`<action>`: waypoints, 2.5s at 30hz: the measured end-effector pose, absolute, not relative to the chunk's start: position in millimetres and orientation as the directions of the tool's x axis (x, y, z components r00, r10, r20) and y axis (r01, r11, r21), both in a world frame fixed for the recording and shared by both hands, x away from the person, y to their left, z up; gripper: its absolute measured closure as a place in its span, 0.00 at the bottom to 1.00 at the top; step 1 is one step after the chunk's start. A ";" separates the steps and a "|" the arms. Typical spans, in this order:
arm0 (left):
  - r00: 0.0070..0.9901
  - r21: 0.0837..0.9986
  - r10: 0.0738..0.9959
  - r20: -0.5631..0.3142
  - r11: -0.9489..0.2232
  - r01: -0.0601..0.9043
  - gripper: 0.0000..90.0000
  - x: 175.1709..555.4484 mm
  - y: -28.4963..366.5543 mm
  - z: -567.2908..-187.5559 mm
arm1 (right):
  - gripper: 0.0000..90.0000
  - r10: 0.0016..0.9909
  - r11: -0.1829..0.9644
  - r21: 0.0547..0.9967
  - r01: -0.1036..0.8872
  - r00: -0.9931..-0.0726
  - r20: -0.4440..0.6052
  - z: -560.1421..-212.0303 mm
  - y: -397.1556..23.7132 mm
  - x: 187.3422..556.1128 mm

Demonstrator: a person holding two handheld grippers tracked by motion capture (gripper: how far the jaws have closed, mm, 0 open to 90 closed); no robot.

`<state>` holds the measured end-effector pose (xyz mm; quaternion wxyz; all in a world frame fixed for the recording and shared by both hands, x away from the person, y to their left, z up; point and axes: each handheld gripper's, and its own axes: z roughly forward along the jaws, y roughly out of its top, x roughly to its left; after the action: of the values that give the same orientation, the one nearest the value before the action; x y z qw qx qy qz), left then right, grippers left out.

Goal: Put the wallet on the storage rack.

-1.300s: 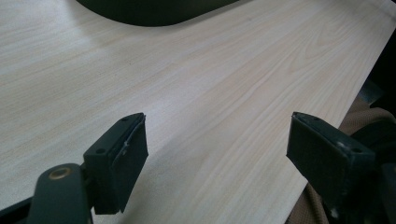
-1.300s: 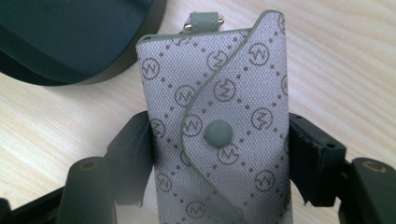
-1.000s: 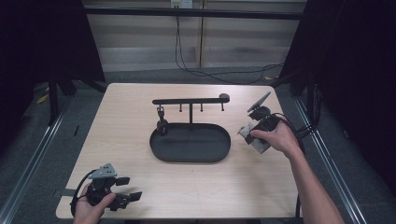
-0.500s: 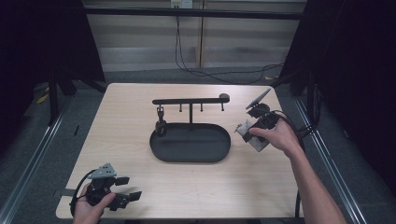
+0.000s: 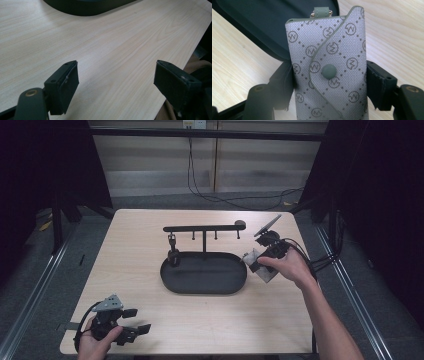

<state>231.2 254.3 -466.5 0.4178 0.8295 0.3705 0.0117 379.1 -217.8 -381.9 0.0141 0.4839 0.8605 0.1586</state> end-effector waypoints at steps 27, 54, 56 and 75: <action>0.725 0.705 0.626 -0.289 -0.374 0.603 0.22 231.2 254.7 -466.3 | 0.35 0.828 0.318 0.397 0.861 -0.456 0.325 -406.2 -192.9 388.0; 0.733 0.709 0.615 -0.291 -0.376 0.597 0.22 231.2 254.8 -466.1 | 0.35 0.858 0.120 0.406 0.906 -0.300 0.416 -452.6 -175.9 400.2; 0.735 0.706 0.613 -0.290 -0.381 0.597 0.22 231.6 255.1 -466.0 | 0.35 0.857 0.119 0.402 0.908 -0.298 0.420 -456.8 -175.3 402.1; 0.729 0.708 0.620 -0.290 -0.373 0.599 0.22 231.3 256.4 -465.6 | 0.32 0.885 0.160 0.382 0.910 -0.304 0.352 -474.5 -164.4 404.0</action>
<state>231.3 256.4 -465.6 0.4219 0.8285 0.3680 0.0125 404.0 -164.4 -474.5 -0.0230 0.5895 0.7614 0.2687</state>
